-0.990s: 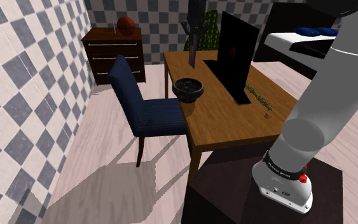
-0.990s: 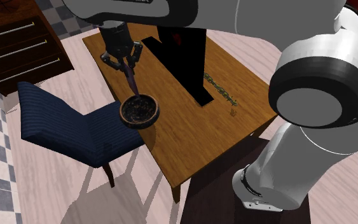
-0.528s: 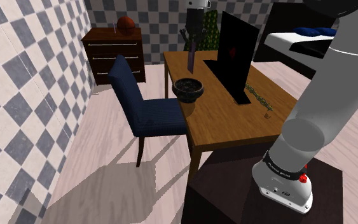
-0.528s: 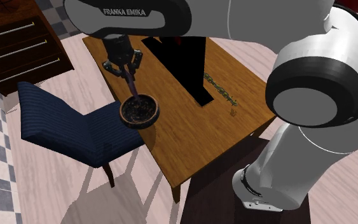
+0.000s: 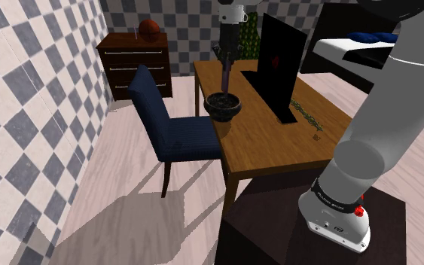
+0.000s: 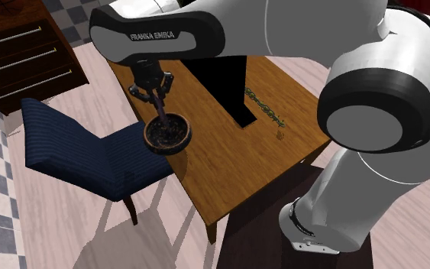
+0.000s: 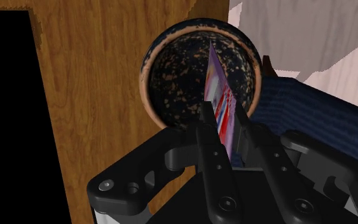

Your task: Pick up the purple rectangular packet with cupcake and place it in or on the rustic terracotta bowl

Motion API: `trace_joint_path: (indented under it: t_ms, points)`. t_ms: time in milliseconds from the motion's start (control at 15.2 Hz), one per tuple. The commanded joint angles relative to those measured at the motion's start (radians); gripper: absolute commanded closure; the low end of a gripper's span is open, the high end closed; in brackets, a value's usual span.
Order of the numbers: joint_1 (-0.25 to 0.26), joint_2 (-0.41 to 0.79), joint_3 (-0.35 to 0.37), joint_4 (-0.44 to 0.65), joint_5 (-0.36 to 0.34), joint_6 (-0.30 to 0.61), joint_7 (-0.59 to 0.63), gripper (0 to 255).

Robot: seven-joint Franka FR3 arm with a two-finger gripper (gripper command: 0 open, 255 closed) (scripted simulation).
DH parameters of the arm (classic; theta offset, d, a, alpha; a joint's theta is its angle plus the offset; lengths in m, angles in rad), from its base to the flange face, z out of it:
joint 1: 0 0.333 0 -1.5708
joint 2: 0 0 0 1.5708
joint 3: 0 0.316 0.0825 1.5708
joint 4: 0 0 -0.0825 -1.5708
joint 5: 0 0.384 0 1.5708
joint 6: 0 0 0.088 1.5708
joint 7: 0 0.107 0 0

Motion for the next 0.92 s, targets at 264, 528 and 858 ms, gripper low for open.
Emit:
trace_joint_path:
  t_ms: [264, 528, 858]
  points:
    - [0.0, 0.012, 0.0, -0.067, 0.001, 0.079, -0.005, 255]
    - [0.0, 0.017, 0.0, -0.085, 0.002, 0.103, -0.007, 255]
    - [0.0, 0.018, 0.0, -0.085, 0.002, 0.103, -0.007, 255]
